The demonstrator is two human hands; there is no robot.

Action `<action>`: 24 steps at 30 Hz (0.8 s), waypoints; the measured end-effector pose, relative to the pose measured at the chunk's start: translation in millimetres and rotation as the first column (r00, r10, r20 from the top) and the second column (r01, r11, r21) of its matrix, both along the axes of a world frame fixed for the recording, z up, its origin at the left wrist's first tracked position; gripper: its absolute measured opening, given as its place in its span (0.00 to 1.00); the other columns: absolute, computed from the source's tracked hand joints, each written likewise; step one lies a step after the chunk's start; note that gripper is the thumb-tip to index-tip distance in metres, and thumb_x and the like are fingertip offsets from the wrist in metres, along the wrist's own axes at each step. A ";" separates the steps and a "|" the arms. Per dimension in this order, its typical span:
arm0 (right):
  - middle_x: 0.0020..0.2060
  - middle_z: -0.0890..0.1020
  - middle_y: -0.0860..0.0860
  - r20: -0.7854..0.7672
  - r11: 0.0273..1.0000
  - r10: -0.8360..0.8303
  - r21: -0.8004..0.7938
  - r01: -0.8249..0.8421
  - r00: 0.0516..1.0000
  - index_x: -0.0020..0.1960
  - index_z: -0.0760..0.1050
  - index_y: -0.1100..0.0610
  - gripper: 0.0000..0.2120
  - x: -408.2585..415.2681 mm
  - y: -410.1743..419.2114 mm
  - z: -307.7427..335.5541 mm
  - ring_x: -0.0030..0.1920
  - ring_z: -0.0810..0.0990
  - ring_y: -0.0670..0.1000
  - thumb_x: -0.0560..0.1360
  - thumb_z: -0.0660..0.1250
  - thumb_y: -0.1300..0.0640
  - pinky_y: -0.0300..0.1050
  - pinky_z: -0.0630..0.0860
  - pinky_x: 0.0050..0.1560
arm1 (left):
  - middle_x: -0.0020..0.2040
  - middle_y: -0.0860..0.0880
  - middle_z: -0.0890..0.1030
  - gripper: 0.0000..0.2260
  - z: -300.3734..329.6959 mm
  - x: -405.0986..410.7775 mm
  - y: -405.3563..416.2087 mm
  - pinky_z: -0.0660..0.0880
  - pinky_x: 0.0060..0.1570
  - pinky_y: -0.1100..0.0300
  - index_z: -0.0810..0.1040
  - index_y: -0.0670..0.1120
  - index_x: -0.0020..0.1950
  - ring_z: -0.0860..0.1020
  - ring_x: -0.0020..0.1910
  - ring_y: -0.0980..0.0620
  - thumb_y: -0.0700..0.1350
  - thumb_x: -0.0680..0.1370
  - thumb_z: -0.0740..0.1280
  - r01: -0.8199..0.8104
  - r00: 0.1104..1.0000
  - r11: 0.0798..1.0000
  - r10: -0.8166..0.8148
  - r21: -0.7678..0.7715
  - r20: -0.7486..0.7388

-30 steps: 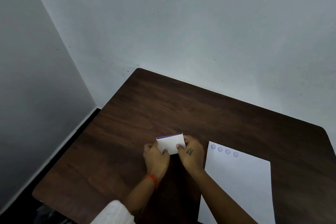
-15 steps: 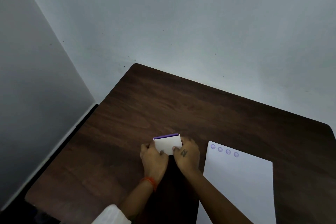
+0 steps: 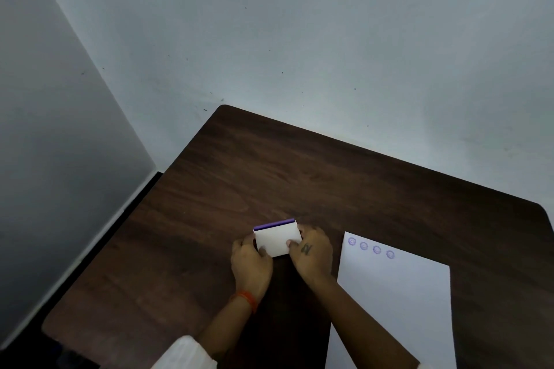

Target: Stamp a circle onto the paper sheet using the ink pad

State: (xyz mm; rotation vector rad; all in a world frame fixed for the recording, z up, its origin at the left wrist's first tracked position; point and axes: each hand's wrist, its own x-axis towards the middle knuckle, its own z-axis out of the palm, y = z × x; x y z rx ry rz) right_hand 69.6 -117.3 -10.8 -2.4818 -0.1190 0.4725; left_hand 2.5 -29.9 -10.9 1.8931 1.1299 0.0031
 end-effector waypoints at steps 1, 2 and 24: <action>0.61 0.78 0.55 0.000 1.000 0.007 -0.003 -0.007 1.000 0.65 0.71 0.56 0.21 0.6 0.0 0.3 0.61 0.76 0.54 0.73 0.68 0.54 0.46 0.75 0.60 | 0.64 0.40 0.72 0.16 0.3 -0.1 1.5 0.70 0.62 0.51 0.72 0.42 0.64 0.74 0.61 0.42 0.38 0.77 0.64 -0.005 1.000 1.000 0.005 0.004 0.009; 0.61 0.78 0.55 0.006 1.000 0.012 -0.006 -0.012 1.000 0.65 0.71 0.56 0.21 1.7 0.2 -0.7 0.60 0.77 0.54 0.73 0.68 0.53 0.46 0.75 0.60 | 0.62 0.40 0.73 0.14 0.0 -0.4 3.4 0.71 0.61 0.51 0.74 0.42 0.62 0.75 0.59 0.42 0.38 0.76 0.64 -0.010 1.000 1.000 0.010 0.011 0.020; 0.63 0.77 0.56 0.189 0.998 -0.030 0.052 0.021 0.981 0.65 0.70 0.55 0.22 4.9 -8.3 11.0 0.63 0.74 0.55 0.76 0.62 0.45 0.48 0.73 0.61 | 0.66 0.42 0.71 0.17 12.9 -6.4 8.1 0.72 0.61 0.50 0.69 0.44 0.65 0.72 0.63 0.45 0.47 0.77 0.63 0.068 0.973 0.949 -0.131 0.309 0.189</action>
